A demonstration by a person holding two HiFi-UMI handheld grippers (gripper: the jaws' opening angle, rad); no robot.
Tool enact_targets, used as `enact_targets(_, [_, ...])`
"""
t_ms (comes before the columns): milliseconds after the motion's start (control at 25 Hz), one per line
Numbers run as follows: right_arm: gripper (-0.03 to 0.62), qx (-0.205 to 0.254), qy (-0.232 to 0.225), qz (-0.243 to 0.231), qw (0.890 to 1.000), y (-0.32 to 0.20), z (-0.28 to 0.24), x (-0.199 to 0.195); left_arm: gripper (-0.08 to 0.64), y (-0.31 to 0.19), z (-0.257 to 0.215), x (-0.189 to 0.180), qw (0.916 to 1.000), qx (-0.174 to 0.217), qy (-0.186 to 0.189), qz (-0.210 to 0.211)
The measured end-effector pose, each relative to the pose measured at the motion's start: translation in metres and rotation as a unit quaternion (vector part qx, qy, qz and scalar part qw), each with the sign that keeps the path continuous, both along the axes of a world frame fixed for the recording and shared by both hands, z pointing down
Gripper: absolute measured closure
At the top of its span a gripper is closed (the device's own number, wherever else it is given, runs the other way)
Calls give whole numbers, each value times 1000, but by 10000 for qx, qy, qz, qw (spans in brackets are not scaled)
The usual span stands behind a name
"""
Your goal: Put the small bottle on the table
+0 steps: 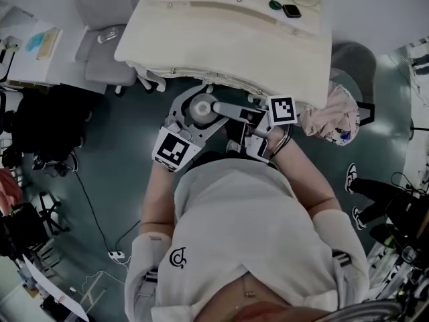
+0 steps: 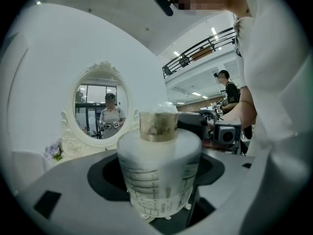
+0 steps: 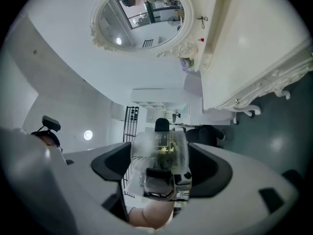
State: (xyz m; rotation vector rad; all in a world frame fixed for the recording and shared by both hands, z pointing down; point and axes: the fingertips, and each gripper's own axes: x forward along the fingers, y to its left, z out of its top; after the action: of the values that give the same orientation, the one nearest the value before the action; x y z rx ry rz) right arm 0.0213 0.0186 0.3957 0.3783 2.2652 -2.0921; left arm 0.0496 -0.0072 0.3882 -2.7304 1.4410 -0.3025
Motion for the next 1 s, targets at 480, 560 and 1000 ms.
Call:
enact_targets(480, [227,-295,189,654,9972,-124,25,-28,210,-120,26,-26,9981,-322,183,501])
enact_targets(560, [227,-337,225,845,9956,-143,29,-37,210,-138,30,-35,9970,-369,213,653])
enact_targets(1000, [227,-604,379,1796,9812,-227,63,-89,210,-217,67,-86,9882,-692,197,1349])
